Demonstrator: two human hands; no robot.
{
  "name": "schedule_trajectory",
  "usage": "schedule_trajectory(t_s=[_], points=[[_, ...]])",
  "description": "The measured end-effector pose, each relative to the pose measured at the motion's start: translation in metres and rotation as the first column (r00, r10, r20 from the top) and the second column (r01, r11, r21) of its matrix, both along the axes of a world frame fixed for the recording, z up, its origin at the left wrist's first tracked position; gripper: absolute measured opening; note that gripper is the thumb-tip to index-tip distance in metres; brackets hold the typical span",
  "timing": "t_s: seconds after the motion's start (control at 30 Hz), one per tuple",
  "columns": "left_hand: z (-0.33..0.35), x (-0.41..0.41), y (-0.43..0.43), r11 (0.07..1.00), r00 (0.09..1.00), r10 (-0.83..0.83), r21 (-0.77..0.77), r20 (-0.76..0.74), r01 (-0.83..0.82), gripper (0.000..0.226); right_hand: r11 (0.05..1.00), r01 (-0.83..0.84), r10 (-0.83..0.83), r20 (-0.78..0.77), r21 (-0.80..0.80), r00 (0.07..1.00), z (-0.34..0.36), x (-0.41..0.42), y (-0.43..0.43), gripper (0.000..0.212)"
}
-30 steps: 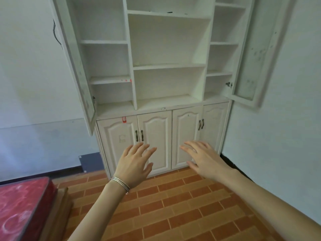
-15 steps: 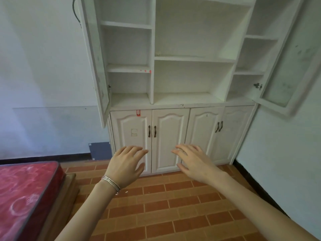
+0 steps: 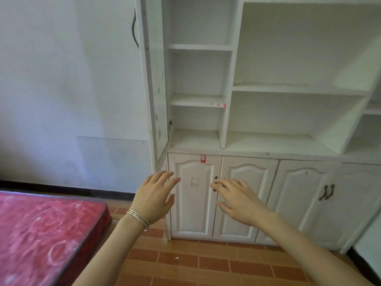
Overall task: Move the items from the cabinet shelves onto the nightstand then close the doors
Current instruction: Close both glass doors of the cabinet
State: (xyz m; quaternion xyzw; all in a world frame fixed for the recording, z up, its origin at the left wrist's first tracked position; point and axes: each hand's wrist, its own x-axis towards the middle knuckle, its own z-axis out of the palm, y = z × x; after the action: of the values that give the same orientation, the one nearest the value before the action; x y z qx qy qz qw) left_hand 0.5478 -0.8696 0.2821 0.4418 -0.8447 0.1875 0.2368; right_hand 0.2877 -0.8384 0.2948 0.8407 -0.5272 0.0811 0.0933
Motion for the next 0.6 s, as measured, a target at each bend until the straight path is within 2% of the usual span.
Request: schedule_trajectory(t_s=[0.23, 0.6], points=[[-0.006, 0.035, -0.053, 0.994, 0.994, 0.104, 0.026, 0.026, -0.105, 0.060, 0.996, -0.091, 0.091, 0.010, -0.015, 0.996, -0.006, 0.025, -0.063, 0.051], [0.014, 0.081, -0.160, 0.985, 0.985, 0.171, 0.018, 0.010, -0.171, 0.069, 0.997, -0.051, 0.053, 0.028, -0.064, 0.998, 0.011, 0.071, -0.151, 0.048]])
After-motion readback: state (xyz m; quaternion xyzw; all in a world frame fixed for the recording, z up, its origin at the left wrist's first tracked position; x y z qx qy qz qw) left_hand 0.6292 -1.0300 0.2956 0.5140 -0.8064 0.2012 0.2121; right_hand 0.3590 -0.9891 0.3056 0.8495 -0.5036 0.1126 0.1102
